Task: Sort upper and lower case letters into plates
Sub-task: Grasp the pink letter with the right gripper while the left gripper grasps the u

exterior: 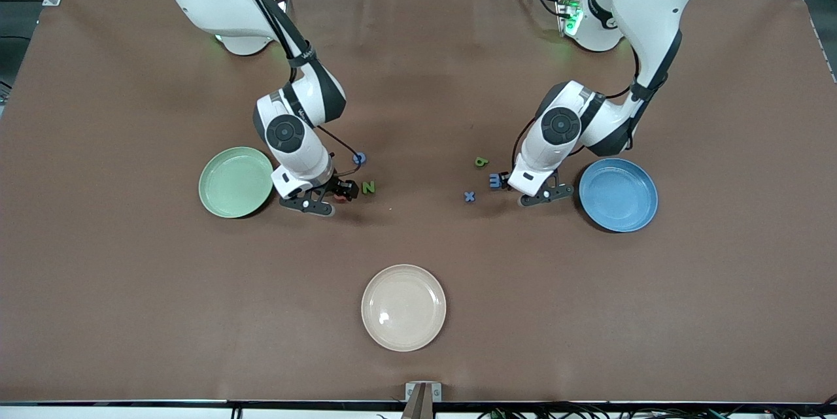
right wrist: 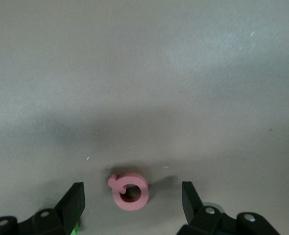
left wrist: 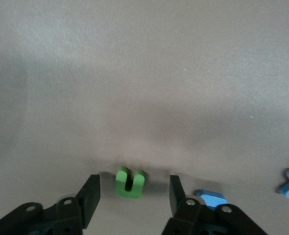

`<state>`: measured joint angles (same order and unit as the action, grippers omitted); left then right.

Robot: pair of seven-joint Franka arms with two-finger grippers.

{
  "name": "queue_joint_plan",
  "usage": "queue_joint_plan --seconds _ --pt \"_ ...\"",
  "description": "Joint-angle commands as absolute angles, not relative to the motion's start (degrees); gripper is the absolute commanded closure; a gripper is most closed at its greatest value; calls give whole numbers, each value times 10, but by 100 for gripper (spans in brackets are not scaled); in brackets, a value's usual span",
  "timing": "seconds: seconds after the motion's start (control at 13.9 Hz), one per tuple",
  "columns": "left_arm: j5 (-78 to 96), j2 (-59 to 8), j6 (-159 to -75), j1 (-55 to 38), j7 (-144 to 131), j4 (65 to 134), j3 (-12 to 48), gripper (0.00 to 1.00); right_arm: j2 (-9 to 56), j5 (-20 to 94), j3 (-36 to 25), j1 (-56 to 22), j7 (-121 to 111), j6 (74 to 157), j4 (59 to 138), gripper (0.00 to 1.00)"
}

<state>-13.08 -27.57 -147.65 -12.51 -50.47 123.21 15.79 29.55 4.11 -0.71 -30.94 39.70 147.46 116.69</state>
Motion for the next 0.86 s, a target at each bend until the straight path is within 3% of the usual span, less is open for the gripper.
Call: queue_joint_plan --seconds 0.0,0.43,0.58,0.79 --pt "-163 -288 -1483 -125 -527 1223 156 42 301 30 -11 -318 416 1485 1173 20" --pt "-163 -289 -1489 -127 -569 1222 156 76 305 30 -11 -318 415 1494 1172 46" --pt "-163 -287 -1489 -127 -600 1217 156 83 308 30 -11 -318 415 1494 1172 57" --pt "-166 -272 -1485 -119 -596 1219 158 85 308 30 -11 -317 415 1493 1172 74"
